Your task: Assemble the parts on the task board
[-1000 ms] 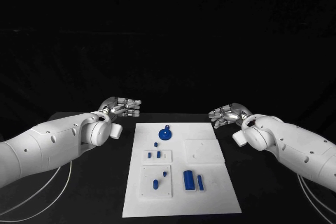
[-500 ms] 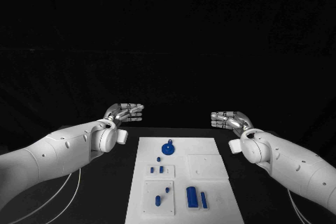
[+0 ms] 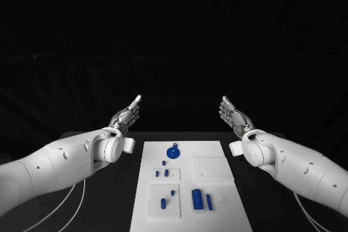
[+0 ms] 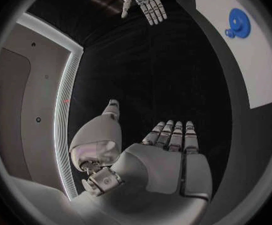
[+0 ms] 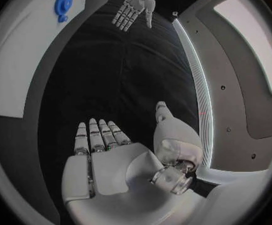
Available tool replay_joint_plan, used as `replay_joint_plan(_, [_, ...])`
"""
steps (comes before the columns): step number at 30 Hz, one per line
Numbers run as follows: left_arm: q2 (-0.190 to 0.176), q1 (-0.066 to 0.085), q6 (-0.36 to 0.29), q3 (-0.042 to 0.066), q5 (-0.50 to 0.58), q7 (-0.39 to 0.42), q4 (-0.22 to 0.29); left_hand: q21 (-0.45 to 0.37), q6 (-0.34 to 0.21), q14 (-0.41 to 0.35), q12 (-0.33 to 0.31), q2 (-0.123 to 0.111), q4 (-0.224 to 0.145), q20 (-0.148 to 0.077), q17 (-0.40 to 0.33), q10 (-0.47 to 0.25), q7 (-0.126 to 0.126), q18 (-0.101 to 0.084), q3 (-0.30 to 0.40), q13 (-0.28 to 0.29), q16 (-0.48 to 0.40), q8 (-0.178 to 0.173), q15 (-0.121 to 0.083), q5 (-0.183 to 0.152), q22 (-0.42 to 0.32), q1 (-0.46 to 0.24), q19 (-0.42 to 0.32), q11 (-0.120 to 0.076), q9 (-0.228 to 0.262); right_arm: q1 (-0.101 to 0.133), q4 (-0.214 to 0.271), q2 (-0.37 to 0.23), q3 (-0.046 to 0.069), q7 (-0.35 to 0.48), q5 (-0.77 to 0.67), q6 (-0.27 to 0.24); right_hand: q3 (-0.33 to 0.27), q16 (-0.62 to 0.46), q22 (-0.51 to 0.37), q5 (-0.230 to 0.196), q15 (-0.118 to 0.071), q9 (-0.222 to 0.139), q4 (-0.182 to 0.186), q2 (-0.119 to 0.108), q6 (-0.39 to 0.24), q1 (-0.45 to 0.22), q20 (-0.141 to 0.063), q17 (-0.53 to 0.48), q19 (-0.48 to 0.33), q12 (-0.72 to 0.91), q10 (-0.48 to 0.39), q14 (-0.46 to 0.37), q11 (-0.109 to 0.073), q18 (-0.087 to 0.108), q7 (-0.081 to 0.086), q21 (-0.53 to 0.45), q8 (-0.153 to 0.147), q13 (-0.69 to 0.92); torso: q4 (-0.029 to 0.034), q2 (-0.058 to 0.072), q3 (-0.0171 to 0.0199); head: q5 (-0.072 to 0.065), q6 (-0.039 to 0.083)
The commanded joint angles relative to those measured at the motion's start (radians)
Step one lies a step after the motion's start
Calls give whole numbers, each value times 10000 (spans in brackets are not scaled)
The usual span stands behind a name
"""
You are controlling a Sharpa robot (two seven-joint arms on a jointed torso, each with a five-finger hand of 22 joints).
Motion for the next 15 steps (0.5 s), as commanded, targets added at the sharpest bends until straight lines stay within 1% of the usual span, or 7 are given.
replay_joint_plan(1, [-215,-290,-1297,163,17,504,814,-112,-1345,-1434,-130,-59,7,-302,-86,-1720,-173,-376,107,-83,-115,-108,-192,-200,-104,-5465,-1402,-179,-84,82,808,-232,-330,727,1117,-1302,-139,-129,-93,-342,-204,-89,313,-91,-1424,-3699,-332,-92,-1252,-121,-1723,-2005,-206,-290,-177,-131,-134,-84,53,-321,158,-92,-150])
replay_joint_plan(6, [-680,-876,-2569,538,28,888,2382,-112,-1345,-1434,-130,-59,7,-302,-86,-1720,-173,-376,107,-83,-115,-108,-192,-200,-104,-5465,-1402,-179,-84,237,2376,-734,-1171,1333,2243,-2645,-139,-129,-93,-342,-204,-89,313,-91,-1424,-3699,-332,-92,-1252,-121,-1723,-2005,-206,-290,-177,-131,-134,-84,57,-343,169,-101,-164])
replay_joint_plan(7, [-817,-1049,-2944,649,31,1002,2845,-112,-1345,-1434,-130,-59,7,-302,-86,-1720,-173,-376,107,-83,-115,-108,-192,-200,-104,-5465,-1402,-179,-84,284,2852,-886,-1427,1517,2585,-3054,-139,-129,-93,-342,-204,-89,313,-91,-1424,-3699,-332,-92,-1252,-121,-1723,-2005,-206,-290,-177,-131,-134,-84,57,-343,169,-101,-164])
replay_joint_plan(8, [-899,-1153,-3170,715,33,1070,3123,-112,-1345,-1434,-130,-59,7,-302,-86,-1720,-173,-376,107,-83,-115,-108,-192,-200,-104,-5465,-1402,-179,-84,314,3153,-983,-1589,1634,2801,-3312,-139,-129,-93,-342,-204,-89,313,-91,-1424,-3699,-332,-92,-1252,-121,-1723,-2005,-206,-290,-177,-131,-134,-84,57,-343,169,-101,-164])
replay_joint_plan(11, [-1114,-1424,-3757,889,38,1247,3848,-112,-1345,-1434,-130,-59,7,-302,-86,-1720,-173,-376,107,-83,-115,-108,-192,-200,-104,-5465,-1402,-179,-84,393,3947,-1237,-2015,1941,3372,-3993,-139,-129,-93,-342,-204,-89,313,-91,-1424,-3699,-332,-92,-1252,-121,-1723,-2005,-206,-290,-177,-131,-134,-84,57,-343,169,-101,-164])
replay_joint_plan(14, [-1298,-1657,-4261,1037,43,1400,4469,-112,-1345,-1434,-130,-59,7,-302,-86,-1720,-173,-376,107,-83,-115,-108,-192,-200,-104,-5465,-1402,-179,-84,462,4650,-1461,-2392,2212,3876,-4594,-139,-129,-93,-342,-204,-89,313,-91,-1424,-3699,-332,-92,-1252,-121,-1723,-2005,-206,-290,-177,-131,-134,-84,57,-343,169,-101,-164])
replay_joint_plan(15, [-1338,-1706,-4369,1069,44,1432,4602,-112,-1345,-1434,-130,-59,7,-302,-86,-1720,-173,-376,107,-83,-115,-108,-192,-200,-104,-5465,-1402,-179,-84,478,4805,-1511,-2475,2273,3988,-4728,-139,-129,-93,-342,-204,-89,313,-91,-1424,-3699,-332,-92,-1252,-121,-1723,-2005,-206,-290,-177,-131,-134,-84,57,-343,169,-101,-164])
